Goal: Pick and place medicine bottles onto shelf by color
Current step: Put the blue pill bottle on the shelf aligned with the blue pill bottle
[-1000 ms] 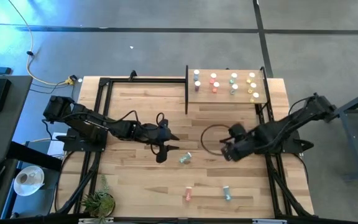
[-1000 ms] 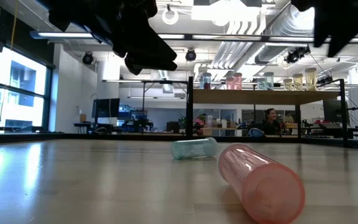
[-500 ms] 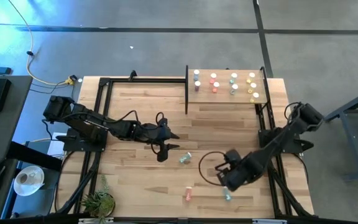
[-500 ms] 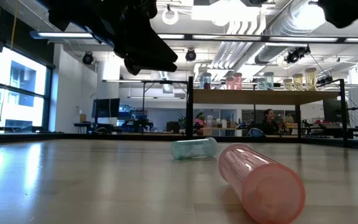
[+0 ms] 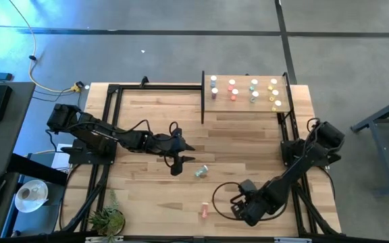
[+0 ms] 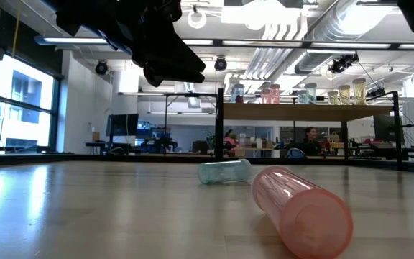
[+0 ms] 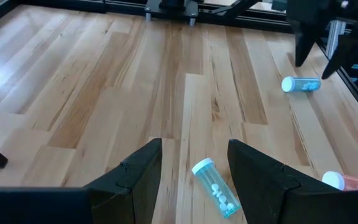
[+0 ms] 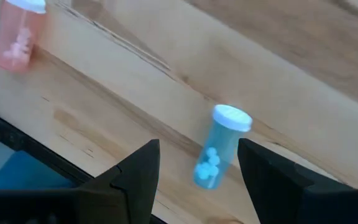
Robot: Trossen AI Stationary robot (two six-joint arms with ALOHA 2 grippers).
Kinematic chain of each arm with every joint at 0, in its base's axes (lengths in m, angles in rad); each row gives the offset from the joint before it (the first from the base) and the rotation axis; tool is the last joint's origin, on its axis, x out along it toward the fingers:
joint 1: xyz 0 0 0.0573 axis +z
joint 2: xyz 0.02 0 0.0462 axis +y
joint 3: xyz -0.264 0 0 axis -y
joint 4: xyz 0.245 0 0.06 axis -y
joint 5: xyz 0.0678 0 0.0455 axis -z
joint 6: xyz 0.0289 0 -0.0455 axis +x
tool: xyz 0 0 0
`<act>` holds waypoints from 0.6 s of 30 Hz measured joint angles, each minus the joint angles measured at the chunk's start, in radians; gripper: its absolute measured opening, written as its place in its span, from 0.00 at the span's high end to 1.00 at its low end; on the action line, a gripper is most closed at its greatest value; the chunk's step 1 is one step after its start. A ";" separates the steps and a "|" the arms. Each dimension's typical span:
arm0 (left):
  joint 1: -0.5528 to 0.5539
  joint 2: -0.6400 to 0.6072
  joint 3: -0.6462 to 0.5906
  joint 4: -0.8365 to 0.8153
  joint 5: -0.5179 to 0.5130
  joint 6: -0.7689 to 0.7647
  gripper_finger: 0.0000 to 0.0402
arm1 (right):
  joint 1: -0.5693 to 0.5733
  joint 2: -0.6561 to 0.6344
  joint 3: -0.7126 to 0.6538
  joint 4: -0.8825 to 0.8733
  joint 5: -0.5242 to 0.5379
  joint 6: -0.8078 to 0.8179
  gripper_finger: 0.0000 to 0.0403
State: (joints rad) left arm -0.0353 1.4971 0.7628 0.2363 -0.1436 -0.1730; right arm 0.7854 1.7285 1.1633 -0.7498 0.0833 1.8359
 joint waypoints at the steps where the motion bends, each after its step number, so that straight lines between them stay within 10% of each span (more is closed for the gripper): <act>1: 0.000 0.000 0.000 0.000 0.000 0.000 0.57 | 0.001 0.007 0.000 0.012 -0.002 0.000 0.48; 18: 0.000 0.000 0.000 0.000 -0.002 -0.008 0.57 | 0.035 0.078 -0.001 0.029 -0.114 0.058 0.48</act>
State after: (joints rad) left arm -0.0353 1.4971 0.7628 0.2363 -0.1459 -0.1814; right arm 0.8207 1.8066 1.1625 -0.7209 -0.0308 1.8940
